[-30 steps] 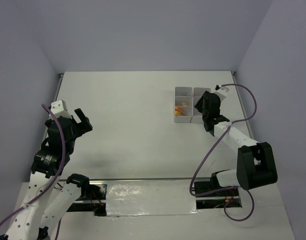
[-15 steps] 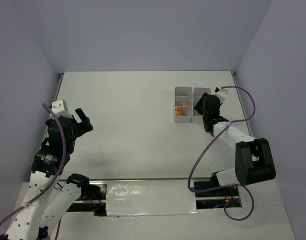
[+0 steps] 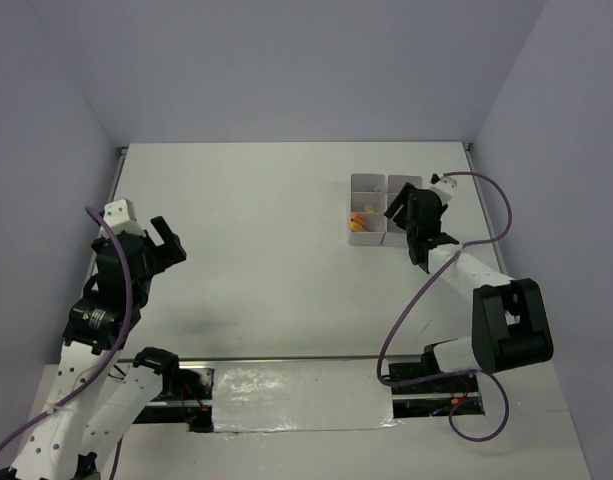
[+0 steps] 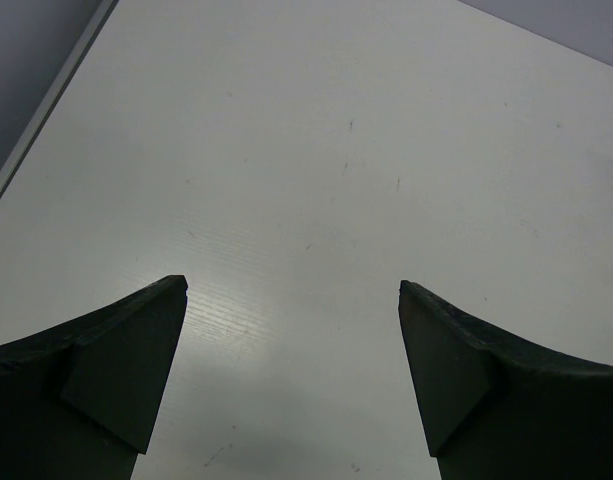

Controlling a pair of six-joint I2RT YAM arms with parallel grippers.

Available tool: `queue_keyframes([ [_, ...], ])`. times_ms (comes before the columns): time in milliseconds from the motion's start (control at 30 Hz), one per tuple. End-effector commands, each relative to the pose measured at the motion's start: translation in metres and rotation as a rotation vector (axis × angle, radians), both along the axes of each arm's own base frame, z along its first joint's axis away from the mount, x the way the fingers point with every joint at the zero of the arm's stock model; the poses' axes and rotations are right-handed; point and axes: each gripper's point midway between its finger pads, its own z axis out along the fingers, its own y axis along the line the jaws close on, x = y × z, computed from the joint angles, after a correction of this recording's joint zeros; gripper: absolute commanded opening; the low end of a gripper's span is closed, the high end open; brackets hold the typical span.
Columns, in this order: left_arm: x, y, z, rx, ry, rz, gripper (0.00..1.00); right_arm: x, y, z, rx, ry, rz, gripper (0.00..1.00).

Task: Sort the stationery into containers
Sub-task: Place the stationery in the storage box, then reset both arms

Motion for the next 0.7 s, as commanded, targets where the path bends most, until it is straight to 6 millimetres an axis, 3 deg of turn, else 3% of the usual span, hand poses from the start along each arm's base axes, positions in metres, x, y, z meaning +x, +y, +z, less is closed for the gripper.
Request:
queue_keyframes([
  [0, 0.005, -0.002, 0.008, 0.016, -0.034, -0.021, 0.99, -0.002, 0.006, 0.033, 0.034, -0.098, 0.041, 0.76],
  [100, 0.007, -0.003, 0.007, 0.012, -0.029, -0.021, 0.99, -0.011, 0.015, 0.051, 0.034, -0.115, 0.098, 0.86],
  [133, 0.007, -0.003, 0.008, 0.009, -0.029, -0.021, 0.99, -0.018, 0.018, 0.066, 0.026, -0.129, 0.117, 0.89],
  [167, 0.008, -0.004, 0.008, 0.005, -0.025, -0.021, 0.99, -0.023, 0.022, 0.073, -0.008, -0.134, 0.150, 0.99],
  [200, 0.009, -0.004, 0.009, 0.001, -0.029, -0.018, 0.99, -0.030, 0.026, 0.095, -0.019, -0.181, 0.179, 1.00],
  [233, 0.010, -0.003, 0.009, 0.000, -0.026, -0.015, 0.99, -0.038, 0.029, 0.096, -0.038, -0.153, 0.202, 1.00],
  [267, 0.012, -0.003, 0.012, -0.006, -0.030, -0.006, 0.99, -0.047, 0.034, 0.121, -0.061, -0.198, 0.238, 1.00],
  [300, 0.013, -0.002, 0.014, -0.006, -0.030, 0.000, 0.99, -0.055, 0.037, 0.129, -0.069, -0.193, 0.260, 1.00],
  [333, 0.013, -0.001, 0.015, -0.007, -0.028, 0.009, 0.99, -0.067, 0.041, 0.123, -0.073, -0.145, 0.290, 1.00],
  [433, 0.016, 0.005, 0.021, -0.003, -0.014, 0.045, 0.99, -0.096, 0.050, 0.138, -0.108, -0.136, 0.377, 1.00],
  [500, 0.017, 0.008, 0.025, 0.012, -0.001, 0.061, 0.99, -0.108, 0.043, 0.153, -0.149, -0.130, 0.362, 1.00],
  [533, 0.017, 0.009, 0.030, 0.012, -0.007, 0.067, 0.99, -0.118, 0.035, 0.142, -0.180, -0.057, 0.346, 1.00],
  [567, 0.016, 0.011, 0.029, 0.021, 0.001, 0.071, 0.99, -0.125, 0.030, 0.154, -0.183, -0.063, 0.331, 1.00],
  [600, 0.015, 0.013, 0.032, 0.025, -0.004, 0.081, 0.99, -0.137, 0.026, 0.148, -0.193, -0.008, 0.316, 1.00],
  [667, 0.012, 0.016, 0.034, 0.028, -0.009, 0.097, 0.99, -0.153, 0.022, 0.161, -0.193, -0.029, 0.311, 1.00],
])
